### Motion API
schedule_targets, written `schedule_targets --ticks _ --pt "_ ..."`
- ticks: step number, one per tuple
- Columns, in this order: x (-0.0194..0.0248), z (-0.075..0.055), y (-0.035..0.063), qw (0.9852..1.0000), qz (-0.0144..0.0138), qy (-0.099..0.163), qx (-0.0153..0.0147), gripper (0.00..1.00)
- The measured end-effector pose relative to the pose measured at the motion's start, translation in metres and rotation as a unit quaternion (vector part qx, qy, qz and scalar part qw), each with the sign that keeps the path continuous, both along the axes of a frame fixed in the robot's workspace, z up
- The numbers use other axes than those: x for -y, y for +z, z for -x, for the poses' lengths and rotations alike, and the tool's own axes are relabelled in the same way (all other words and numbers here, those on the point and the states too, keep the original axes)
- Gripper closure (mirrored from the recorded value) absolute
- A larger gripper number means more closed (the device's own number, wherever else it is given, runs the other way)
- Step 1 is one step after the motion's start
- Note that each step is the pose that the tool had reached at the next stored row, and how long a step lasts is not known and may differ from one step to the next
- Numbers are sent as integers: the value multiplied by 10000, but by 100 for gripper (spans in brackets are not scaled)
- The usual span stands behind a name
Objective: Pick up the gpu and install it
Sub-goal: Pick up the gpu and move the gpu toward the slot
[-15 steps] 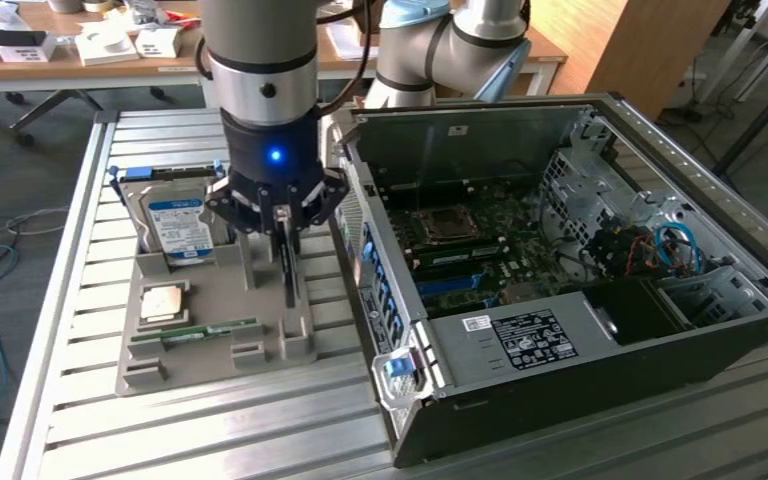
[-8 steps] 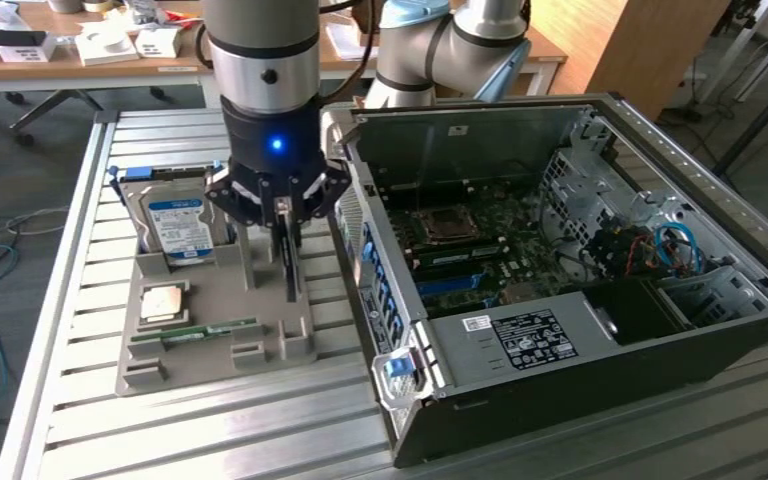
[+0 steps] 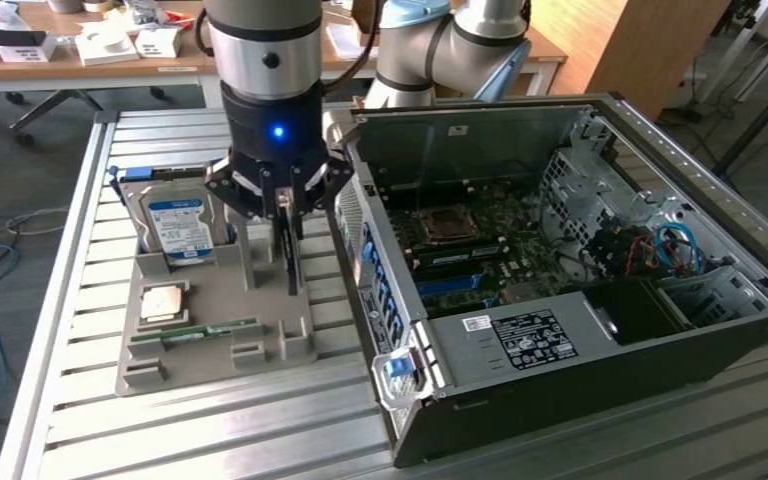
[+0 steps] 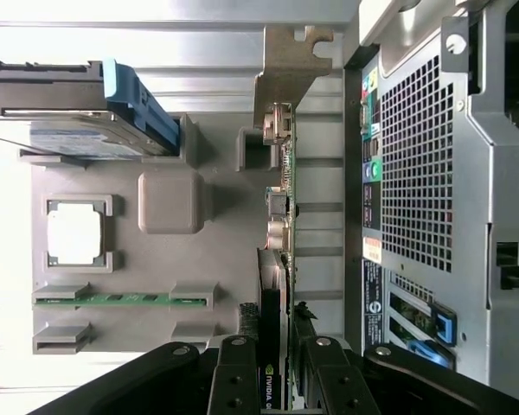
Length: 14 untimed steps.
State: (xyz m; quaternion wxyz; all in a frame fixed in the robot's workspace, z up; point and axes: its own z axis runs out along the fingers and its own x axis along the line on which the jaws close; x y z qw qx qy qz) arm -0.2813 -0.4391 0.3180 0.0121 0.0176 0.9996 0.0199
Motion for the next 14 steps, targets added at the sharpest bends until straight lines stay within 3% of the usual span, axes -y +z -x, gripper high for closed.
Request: schedule_targets --ticks 14 --pt "0 -27 257 10000 0 0 -2 74"
